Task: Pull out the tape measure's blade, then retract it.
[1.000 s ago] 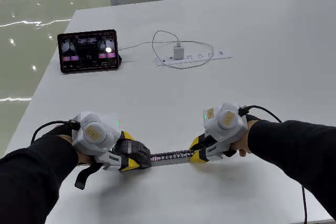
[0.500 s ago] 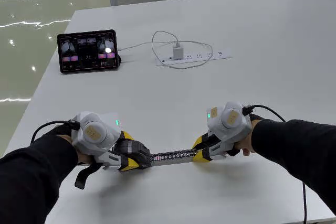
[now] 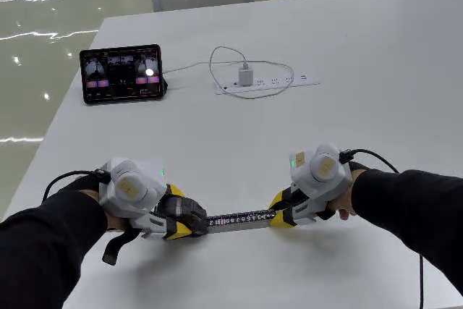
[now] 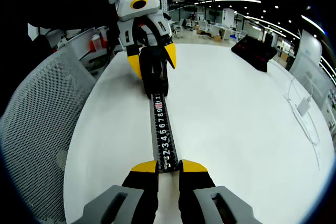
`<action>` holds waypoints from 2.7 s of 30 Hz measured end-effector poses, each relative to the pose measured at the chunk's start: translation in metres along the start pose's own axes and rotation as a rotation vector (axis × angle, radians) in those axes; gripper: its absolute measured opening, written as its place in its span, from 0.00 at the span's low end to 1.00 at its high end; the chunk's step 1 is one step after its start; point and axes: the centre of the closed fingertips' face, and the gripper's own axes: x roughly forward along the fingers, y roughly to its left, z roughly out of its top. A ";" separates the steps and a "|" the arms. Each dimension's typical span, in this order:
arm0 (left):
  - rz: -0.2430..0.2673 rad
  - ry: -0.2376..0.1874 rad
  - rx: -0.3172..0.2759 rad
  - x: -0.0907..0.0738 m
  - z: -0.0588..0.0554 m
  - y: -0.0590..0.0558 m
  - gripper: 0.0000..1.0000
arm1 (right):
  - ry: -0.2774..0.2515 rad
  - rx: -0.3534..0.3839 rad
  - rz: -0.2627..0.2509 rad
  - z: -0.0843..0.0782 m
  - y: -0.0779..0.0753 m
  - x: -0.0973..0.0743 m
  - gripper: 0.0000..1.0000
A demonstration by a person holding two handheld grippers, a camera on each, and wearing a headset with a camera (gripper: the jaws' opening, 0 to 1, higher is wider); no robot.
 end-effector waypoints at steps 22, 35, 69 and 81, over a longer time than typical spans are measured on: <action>-0.001 -0.004 -0.002 0.000 0.001 -0.001 0.32 | 0.007 0.003 -0.002 -0.009 0.000 -0.010 0.10; 0.000 -0.004 -0.003 0.000 0.001 -0.001 0.32 | 0.010 0.009 -0.004 -0.014 0.000 -0.016 0.10; 0.002 -0.001 0.001 0.001 0.001 -0.002 0.32 | 0.009 0.032 -0.013 -0.027 -0.003 -0.027 0.10; 0.000 -0.003 -0.001 0.001 0.001 -0.002 0.32 | 0.012 0.031 -0.015 -0.030 -0.003 -0.031 0.10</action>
